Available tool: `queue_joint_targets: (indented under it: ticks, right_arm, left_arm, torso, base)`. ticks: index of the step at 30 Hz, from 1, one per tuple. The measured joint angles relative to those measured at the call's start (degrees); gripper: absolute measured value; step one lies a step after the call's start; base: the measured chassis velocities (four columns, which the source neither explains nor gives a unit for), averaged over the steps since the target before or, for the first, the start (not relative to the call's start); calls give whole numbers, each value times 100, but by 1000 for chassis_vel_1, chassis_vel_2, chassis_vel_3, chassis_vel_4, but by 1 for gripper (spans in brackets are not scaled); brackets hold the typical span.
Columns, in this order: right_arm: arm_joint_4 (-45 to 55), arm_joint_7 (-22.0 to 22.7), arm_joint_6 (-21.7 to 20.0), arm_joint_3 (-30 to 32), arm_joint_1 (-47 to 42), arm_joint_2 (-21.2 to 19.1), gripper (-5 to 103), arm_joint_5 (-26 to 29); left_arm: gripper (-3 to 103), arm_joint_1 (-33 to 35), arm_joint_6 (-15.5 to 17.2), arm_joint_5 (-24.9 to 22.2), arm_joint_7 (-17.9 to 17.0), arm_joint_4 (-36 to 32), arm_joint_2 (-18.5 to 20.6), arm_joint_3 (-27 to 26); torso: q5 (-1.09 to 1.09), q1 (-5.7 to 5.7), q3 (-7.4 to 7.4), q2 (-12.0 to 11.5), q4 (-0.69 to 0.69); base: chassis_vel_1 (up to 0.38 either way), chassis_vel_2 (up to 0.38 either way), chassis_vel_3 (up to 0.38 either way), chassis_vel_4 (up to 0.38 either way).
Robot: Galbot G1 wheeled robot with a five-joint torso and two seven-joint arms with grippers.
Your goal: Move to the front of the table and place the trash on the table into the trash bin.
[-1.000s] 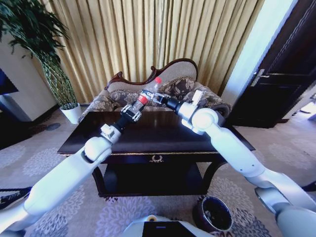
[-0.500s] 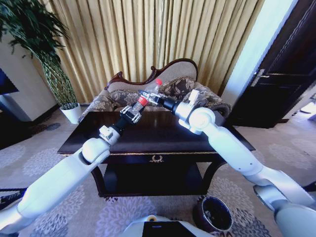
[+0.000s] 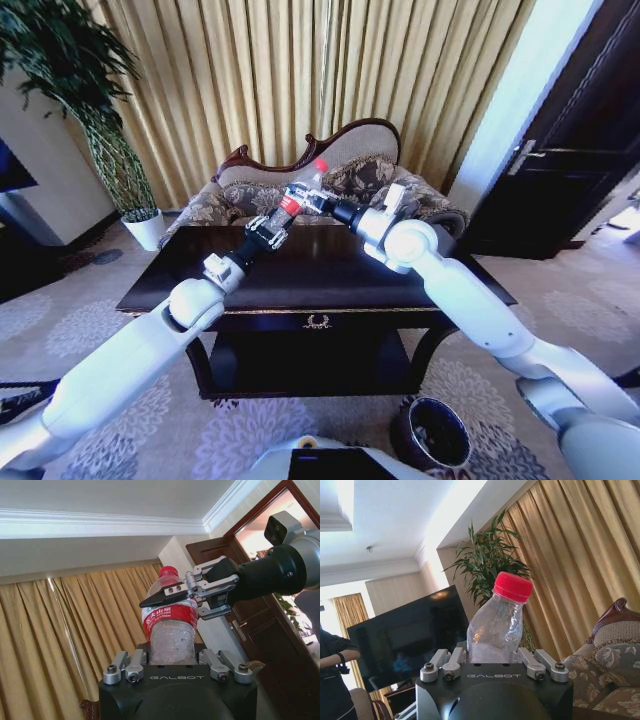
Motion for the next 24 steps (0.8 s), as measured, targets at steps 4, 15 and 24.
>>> queue_joint_targets:
  ticks: [4, 15, 24]
  right_arm:
    - [-5, -140, -1, 55, -73, -25, 32, -55]
    - [-36, -236, 2, 179, -165, -84, 26, -88]
    - [-112, -184, 40, 448, -359, -136, 26, -154]
  left_arm:
    - [52, 21, 10, -20, 35, 17, -9, -7]
    - [90, 14, 14, -169, 94, 113, -46, -7]
    - [100, -11, -47, -510, 68, 146, -101, -263]
  torso:
    - [0, 0, 0, 0, -1]
    - [0, 0, 0, 0, -1]
    - [1, 0, 0, 0, -2]
  base:
    - [0, 0, 0, 0]
    - [0, 0, 0, 0]
    - [0, 0, 0, 0]
